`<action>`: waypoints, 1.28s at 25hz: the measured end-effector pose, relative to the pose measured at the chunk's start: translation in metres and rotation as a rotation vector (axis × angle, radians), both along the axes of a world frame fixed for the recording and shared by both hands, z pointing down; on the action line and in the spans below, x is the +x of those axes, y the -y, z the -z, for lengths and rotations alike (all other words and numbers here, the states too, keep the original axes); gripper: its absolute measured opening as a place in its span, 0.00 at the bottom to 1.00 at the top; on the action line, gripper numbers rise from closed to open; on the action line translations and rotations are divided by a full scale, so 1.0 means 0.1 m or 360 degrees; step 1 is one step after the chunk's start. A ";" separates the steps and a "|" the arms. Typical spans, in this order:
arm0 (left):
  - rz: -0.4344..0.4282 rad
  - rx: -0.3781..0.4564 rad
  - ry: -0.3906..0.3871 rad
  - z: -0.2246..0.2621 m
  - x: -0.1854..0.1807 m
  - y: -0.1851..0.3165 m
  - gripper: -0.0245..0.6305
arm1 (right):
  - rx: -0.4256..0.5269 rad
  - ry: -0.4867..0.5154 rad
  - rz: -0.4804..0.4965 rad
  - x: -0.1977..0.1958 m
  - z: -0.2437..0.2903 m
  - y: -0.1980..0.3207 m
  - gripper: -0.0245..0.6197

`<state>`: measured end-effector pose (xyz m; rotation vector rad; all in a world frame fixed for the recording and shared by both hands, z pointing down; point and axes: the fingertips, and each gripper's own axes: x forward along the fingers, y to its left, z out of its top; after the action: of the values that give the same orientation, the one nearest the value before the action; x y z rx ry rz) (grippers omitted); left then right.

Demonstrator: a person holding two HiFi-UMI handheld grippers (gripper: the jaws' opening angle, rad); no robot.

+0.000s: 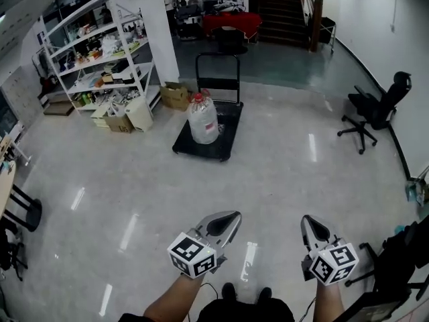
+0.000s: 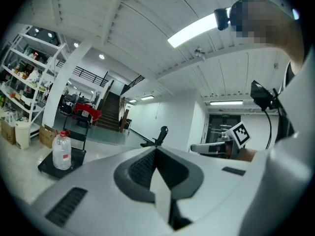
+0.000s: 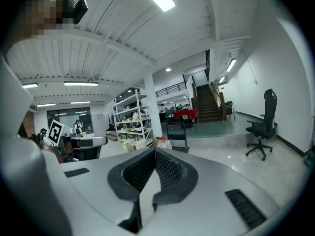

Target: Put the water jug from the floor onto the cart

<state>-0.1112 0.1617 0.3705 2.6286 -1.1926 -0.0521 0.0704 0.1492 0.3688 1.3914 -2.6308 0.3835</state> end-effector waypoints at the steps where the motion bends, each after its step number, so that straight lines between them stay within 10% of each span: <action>1: -0.0001 0.0006 -0.0003 0.02 0.01 -0.10 0.04 | 0.0009 -0.0002 0.0002 0.01 0.02 -0.11 0.04; 19: 0.0028 -0.0042 0.0127 0.13 1.20 -2.20 0.04 | 0.0045 0.0084 0.0076 1.20 -0.01 -2.16 0.04; 32: -0.0109 -0.0010 0.0115 0.19 0.65 -3.18 0.04 | 0.0065 0.0083 -0.0085 0.74 0.11 -3.17 0.04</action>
<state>-0.0457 0.4801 0.3511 2.6847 -1.1218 0.0593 0.1448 0.4661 0.3576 1.4866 -2.6613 0.3794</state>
